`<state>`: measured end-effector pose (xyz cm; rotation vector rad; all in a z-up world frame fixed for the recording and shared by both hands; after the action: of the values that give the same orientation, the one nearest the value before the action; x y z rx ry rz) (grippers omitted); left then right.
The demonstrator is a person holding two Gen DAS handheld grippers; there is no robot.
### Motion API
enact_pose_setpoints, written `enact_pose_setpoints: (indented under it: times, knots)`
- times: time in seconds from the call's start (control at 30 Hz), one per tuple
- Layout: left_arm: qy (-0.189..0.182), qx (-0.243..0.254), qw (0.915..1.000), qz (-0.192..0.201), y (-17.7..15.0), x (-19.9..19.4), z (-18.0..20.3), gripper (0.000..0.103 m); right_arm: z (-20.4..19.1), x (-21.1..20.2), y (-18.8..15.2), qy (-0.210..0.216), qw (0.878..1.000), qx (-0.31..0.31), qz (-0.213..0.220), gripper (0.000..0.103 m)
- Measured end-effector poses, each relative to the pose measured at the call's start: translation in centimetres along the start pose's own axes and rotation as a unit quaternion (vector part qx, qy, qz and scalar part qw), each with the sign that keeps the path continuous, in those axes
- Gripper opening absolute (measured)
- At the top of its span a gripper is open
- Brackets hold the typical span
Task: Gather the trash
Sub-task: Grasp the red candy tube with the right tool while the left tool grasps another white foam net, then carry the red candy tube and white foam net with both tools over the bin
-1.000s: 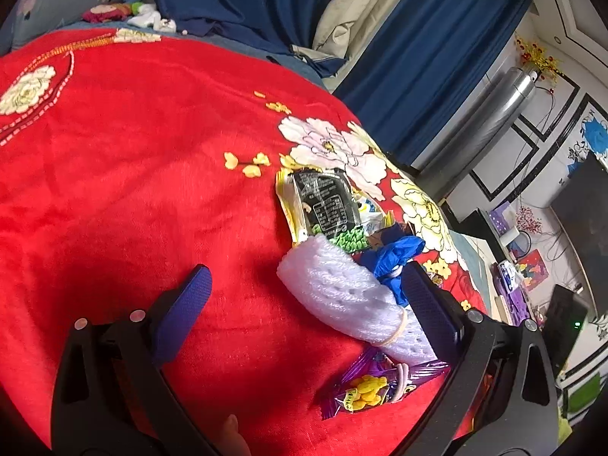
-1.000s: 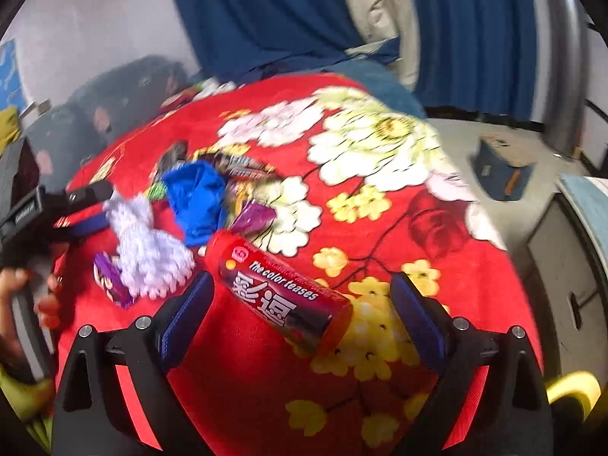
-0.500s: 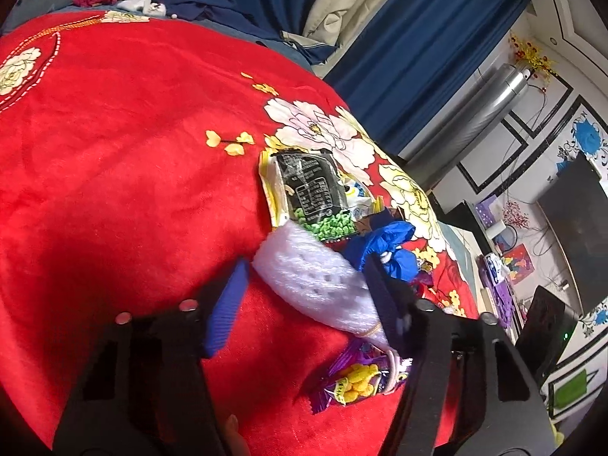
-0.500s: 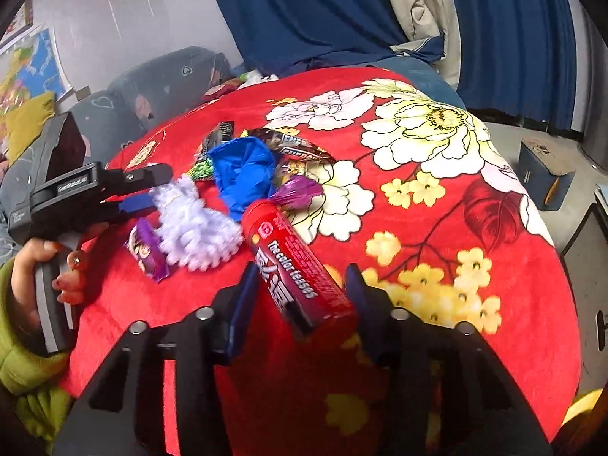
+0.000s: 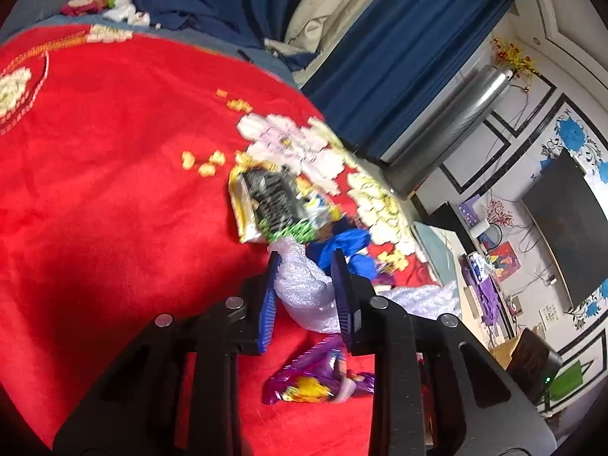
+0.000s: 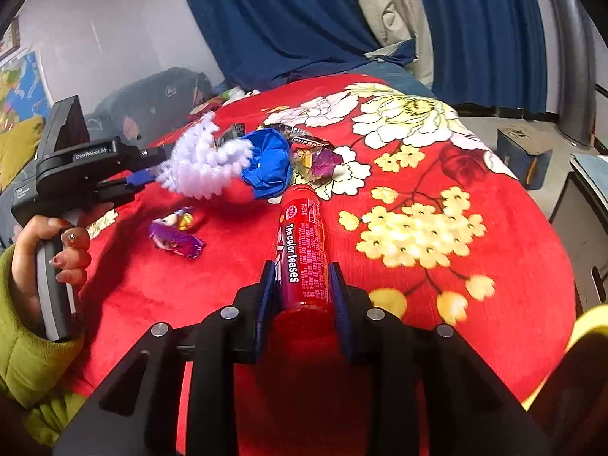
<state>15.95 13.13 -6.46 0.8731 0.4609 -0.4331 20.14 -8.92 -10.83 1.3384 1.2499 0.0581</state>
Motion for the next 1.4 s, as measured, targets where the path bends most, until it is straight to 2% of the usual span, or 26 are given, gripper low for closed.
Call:
enact_pose_setpoints:
  times: [0.27, 0.57, 1.13, 1.4]
  knots:
    - [-0.021, 0.037, 0.9981, 0.044, 0.9, -2.7, 3.0, 0.019, -0.4, -3.3, 0.3, -0.023, 0.999, 0.008, 0.037, 0.027]
    - [-0.041, 0.08, 0.9939, 0.065, 0.2, -4.0, 6.2, 0.019, 0.7, -6.5, 0.3, -0.051, 0.997, 0.021, 0.061, 0.027]
    - [-0.071, 0.154, 0.9841, 0.051, -3.9, -3.5, 11.7, 0.019, 3.4, -12.7, -0.9, -0.104, 0.988, 0.052, 0.103, 0.027]
    - [-0.086, 0.206, 0.9741, 0.034, -7.1, -2.5, 15.0, 0.019, 5.5, -15.7, -2.2, -0.135, 0.98, 0.078, 0.123, 0.027]
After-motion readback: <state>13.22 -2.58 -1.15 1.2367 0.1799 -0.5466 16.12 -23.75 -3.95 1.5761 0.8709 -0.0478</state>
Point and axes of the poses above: each gripper's, at about its wrist camera, not at the fingertips, and x roughly the way its jaws point, z to its right, y to its top, the point moved 3 cm from there along x, roughly the way its jaws point, and after that the axes turned 1 degree about -x, right-handed, at the moved point
